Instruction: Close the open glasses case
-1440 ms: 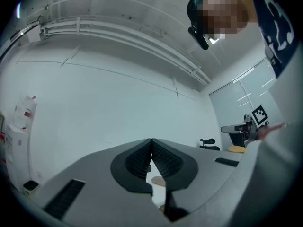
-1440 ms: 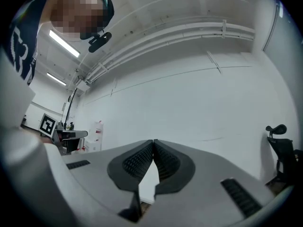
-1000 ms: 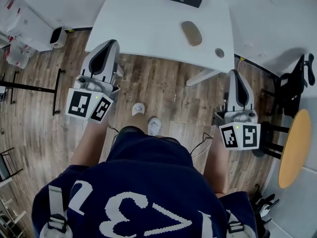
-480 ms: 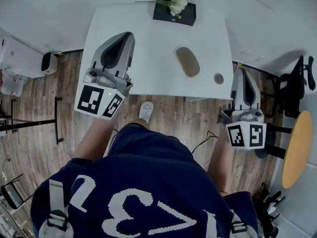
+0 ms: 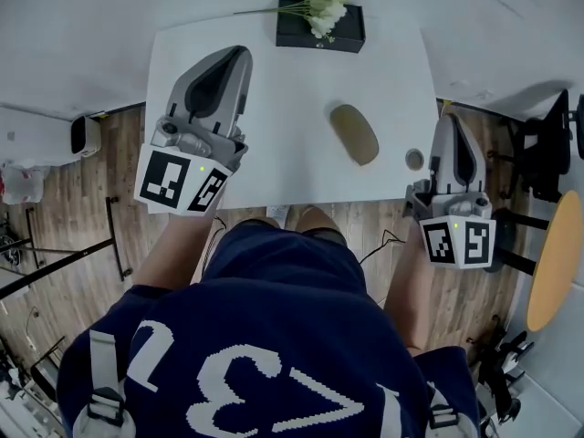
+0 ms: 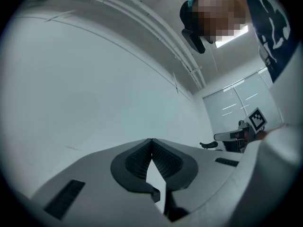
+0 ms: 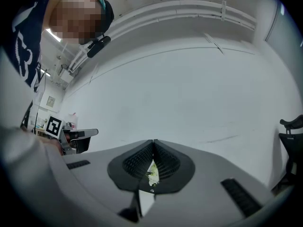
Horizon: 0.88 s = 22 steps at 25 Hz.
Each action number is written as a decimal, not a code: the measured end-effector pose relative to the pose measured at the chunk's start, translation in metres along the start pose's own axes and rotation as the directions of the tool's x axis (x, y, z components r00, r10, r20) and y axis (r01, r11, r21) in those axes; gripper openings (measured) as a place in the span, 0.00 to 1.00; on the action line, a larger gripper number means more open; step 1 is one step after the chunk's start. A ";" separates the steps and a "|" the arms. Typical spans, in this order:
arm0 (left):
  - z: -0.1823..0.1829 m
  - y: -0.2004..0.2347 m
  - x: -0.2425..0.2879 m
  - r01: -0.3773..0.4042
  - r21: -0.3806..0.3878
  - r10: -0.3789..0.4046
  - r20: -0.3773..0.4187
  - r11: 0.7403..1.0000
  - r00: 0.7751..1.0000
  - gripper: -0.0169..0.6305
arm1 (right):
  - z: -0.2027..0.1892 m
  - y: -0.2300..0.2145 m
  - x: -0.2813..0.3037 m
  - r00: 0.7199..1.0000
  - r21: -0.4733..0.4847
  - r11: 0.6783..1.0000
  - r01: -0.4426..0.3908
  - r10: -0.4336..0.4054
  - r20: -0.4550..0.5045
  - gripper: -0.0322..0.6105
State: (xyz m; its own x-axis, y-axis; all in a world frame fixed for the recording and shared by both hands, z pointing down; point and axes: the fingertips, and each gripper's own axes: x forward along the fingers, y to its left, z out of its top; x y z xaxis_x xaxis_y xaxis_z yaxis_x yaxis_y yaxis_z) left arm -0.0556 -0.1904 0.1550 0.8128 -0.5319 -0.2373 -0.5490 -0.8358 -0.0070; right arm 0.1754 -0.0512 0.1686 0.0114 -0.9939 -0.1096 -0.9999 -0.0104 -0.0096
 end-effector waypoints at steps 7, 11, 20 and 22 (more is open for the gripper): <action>-0.025 0.013 0.014 -0.048 -0.023 0.047 -0.047 0.999 0.998 0.05 | -0.027 -0.013 0.035 0.995 0.004 0.998 -0.065 0.065 -0.074 0.09; -0.037 0.012 0.019 -0.072 -0.039 0.069 -0.068 0.997 0.995 0.05 | -0.048 -0.017 0.046 0.986 0.014 0.993 -0.114 0.114 -0.125 0.09; -0.071 -0.002 0.024 -0.085 -0.059 0.079 -0.111 0.995 0.991 0.05 | -0.132 -0.026 0.044 0.924 0.050 0.976 -0.213 0.218 -0.313 0.09; -0.080 -0.003 0.023 -0.092 -0.068 0.083 -0.128 0.993 0.988 0.05 | -0.157 -0.027 0.041 0.902 0.100 0.970 -0.222 0.244 -0.357 0.10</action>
State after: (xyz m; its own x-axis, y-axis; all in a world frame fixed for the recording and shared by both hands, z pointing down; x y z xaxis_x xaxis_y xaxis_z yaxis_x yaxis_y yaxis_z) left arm -0.0199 -0.2111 0.2278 0.7826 -0.6127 -0.1105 -0.6073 -0.7903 0.0809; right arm 0.2011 -0.1094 0.3206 -0.2364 -0.9380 0.2536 -0.9714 0.2220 -0.0847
